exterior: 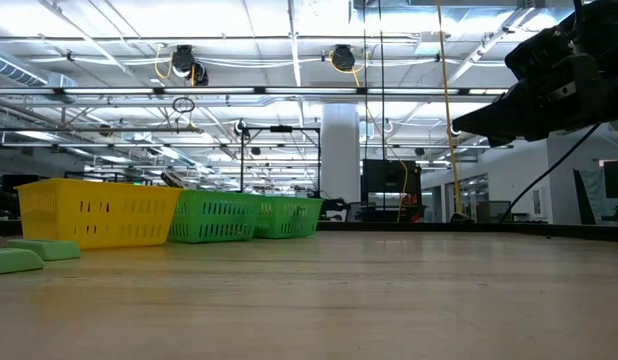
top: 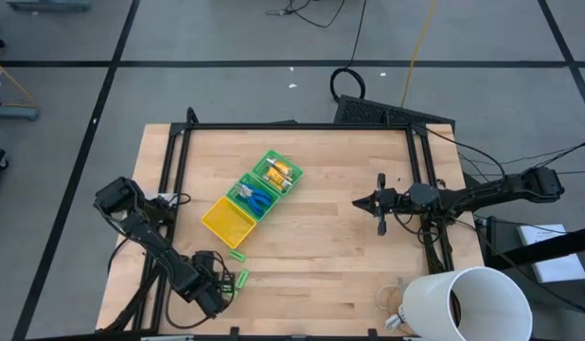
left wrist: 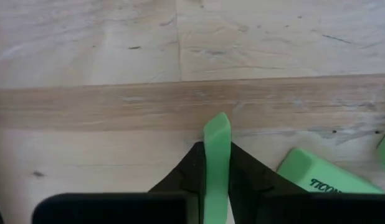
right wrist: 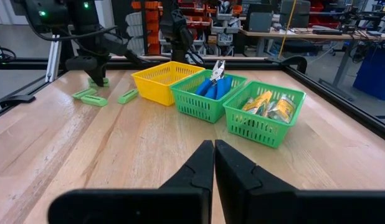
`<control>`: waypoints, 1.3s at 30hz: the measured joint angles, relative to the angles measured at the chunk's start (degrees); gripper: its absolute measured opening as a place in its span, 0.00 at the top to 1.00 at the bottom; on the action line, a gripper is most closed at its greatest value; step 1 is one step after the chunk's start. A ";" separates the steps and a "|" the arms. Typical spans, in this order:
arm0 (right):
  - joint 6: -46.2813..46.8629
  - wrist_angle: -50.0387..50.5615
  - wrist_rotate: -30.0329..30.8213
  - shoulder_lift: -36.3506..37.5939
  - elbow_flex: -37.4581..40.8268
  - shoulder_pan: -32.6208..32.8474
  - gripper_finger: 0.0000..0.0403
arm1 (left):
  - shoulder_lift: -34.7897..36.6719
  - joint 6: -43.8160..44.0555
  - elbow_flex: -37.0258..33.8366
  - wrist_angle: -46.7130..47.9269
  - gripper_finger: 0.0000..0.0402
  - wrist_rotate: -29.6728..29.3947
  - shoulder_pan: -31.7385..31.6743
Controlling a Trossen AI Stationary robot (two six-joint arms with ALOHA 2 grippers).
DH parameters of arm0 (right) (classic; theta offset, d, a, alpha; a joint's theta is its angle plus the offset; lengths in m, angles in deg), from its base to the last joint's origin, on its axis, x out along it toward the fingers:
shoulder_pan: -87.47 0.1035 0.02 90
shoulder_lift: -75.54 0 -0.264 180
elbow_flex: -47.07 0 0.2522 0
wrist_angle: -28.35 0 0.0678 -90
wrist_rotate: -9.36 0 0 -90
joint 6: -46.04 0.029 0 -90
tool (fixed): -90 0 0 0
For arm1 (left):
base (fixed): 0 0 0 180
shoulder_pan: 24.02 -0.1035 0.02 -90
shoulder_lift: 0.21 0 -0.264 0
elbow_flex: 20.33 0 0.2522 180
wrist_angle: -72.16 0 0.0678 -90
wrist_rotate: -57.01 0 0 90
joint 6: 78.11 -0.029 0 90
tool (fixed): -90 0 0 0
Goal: Pick & Place School Supplies
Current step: Put the green eraser into the yellow bin
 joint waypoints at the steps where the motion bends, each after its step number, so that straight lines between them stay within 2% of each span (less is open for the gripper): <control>1: -0.02 0.01 0.00 0.00 0.00 0.00 0.98 | 0.21 0.00 0.03 0.32 0.91 -0.30 0.00; 7: -0.02 0.00 0.00 0.00 0.00 0.00 0.98 | 4.99 -2.05 0.21 1.08 0.85 -7.11 -0.36; 12: -0.01 0.01 0.02 0.00 -0.01 0.00 0.98 | 10.43 -4.24 0.20 3.08 0.91 -13.73 -0.37; 20: -0.02 -0.02 0.02 0.00 -0.02 -0.02 0.98 | 20.35 -10.02 0.22 6.76 0.89 -25.40 -0.93; 23: -0.02 0.00 0.01 0.00 -0.01 0.00 0.98 | 23.37 -13.56 0.22 9.32 0.87 -27.05 -2.54; 31: -0.02 0.00 0.00 0.00 -0.01 -0.01 0.98 | 30.18 -28.14 0.22 13.59 0.91 -27.74 -10.90; 39: -0.02 0.01 0.00 0.00 -0.02 0.00 0.98 | 33.03 -48.81 0.22 14.60 0.89 -22.36 -21.87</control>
